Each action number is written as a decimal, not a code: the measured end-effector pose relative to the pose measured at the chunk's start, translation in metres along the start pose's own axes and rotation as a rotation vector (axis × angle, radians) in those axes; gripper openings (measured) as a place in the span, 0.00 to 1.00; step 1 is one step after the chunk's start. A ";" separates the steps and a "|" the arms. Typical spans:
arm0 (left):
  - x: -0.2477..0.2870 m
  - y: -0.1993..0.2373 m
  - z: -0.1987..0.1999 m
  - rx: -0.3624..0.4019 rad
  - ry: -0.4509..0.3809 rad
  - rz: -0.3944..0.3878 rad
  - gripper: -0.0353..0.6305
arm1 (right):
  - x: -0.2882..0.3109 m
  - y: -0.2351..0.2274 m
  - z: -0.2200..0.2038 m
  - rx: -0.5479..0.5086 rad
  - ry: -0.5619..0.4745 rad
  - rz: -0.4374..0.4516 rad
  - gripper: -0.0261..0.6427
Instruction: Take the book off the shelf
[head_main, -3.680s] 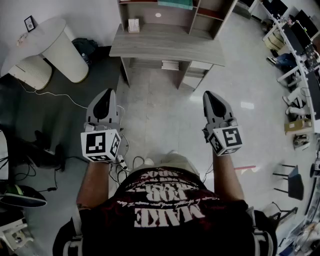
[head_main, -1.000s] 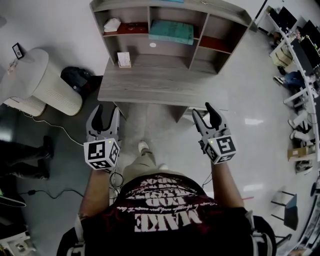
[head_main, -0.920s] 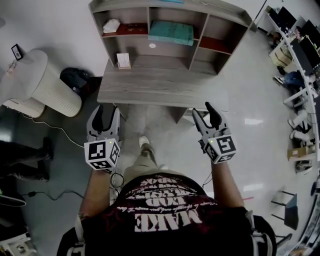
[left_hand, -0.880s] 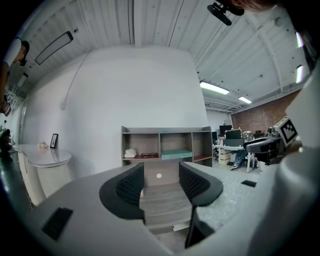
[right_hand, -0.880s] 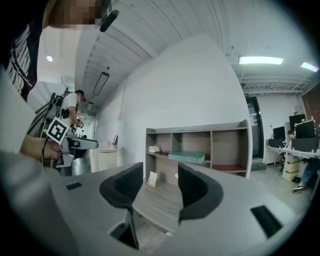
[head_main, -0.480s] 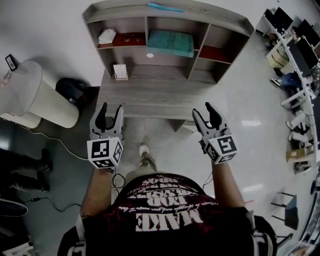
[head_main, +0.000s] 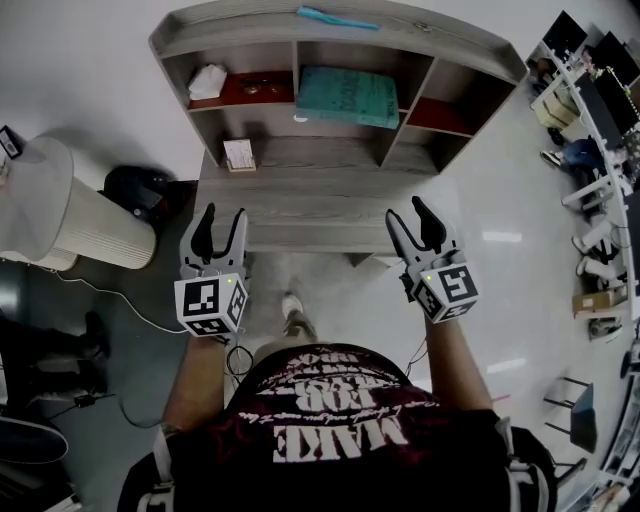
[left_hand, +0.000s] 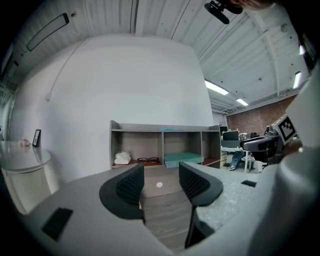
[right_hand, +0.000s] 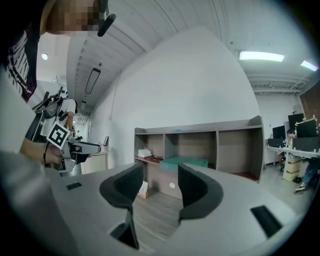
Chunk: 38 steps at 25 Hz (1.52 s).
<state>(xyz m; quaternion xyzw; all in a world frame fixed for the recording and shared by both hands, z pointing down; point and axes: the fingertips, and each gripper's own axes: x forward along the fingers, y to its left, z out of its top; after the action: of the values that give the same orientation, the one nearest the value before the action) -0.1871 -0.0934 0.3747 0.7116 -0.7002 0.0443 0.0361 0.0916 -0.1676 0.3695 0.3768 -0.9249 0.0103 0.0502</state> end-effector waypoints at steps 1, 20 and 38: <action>0.005 0.006 0.002 -0.001 -0.004 0.003 0.37 | 0.006 0.000 0.001 0.001 0.001 0.000 0.36; 0.048 0.048 -0.040 -0.037 0.064 -0.015 0.37 | 0.074 0.007 -0.027 0.044 0.082 0.040 0.37; 0.133 0.068 0.018 -0.082 -0.014 -0.165 0.37 | 0.116 -0.033 0.013 0.095 0.025 -0.103 0.37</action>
<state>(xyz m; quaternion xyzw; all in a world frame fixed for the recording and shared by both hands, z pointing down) -0.2531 -0.2290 0.3712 0.7650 -0.6409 0.0074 0.0639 0.0315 -0.2729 0.3673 0.4258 -0.9020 0.0562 0.0443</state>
